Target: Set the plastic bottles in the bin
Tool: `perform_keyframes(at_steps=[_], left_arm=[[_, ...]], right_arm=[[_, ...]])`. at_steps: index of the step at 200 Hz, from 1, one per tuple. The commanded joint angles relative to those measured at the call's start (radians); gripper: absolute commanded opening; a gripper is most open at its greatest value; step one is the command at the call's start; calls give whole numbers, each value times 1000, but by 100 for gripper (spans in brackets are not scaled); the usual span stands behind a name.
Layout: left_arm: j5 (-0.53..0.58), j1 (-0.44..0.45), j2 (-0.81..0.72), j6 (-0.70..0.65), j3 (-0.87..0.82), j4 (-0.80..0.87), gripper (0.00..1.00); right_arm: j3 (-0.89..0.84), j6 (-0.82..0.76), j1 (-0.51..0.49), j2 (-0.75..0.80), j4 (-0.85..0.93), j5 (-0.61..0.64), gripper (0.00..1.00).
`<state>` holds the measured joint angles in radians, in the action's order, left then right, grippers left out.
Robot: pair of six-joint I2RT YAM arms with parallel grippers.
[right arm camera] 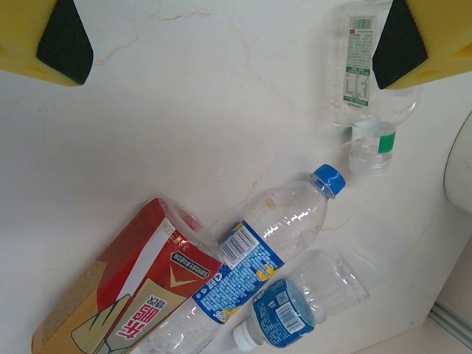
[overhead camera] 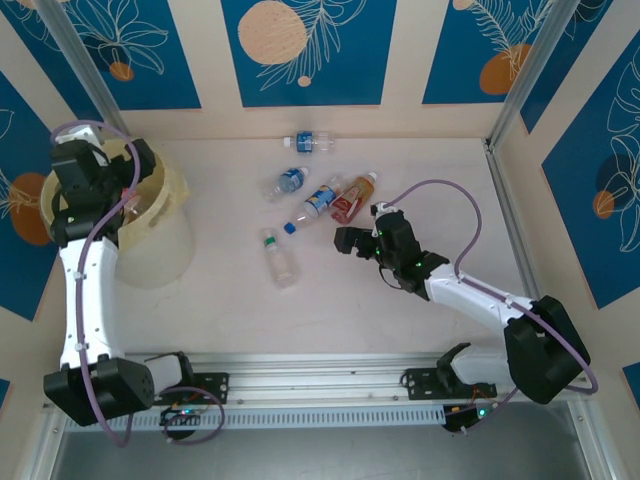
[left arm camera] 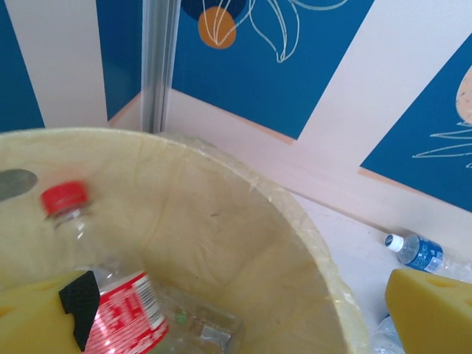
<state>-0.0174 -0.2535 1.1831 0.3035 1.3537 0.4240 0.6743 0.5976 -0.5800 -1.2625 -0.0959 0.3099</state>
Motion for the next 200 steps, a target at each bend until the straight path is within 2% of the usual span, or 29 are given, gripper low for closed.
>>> perform_keyframes(at_steps=[1,29,54,69,88,116,154,168,200], left_arm=[[12,-4,-35,28,59,67,100],[-81,-4,-89,71,45,27,100],[-226,0,-109,138,30,-28,100],[-227,32,-105,165,37,-13,100],[-174,114,-102,161,38,12,100],[-60,289,-88,132,26,21,100],[-17,472,-33,154,-20,-33,100],[-25,530,-7,177,-39,-60,100],[-137,624,38,204,-114,-166,100]], right_arm=[[41,-15,5,-9,-16,-15,100],[36,-9,6,-8,-20,-15,100],[20,-2,7,-3,-27,-8,99],[16,-2,8,2,-30,-3,99],[17,-4,17,5,-27,-3,100],[26,13,34,2,-1,9,100],[47,71,55,-4,60,34,100],[60,90,62,-12,94,43,100],[102,115,81,-44,164,48,100]])
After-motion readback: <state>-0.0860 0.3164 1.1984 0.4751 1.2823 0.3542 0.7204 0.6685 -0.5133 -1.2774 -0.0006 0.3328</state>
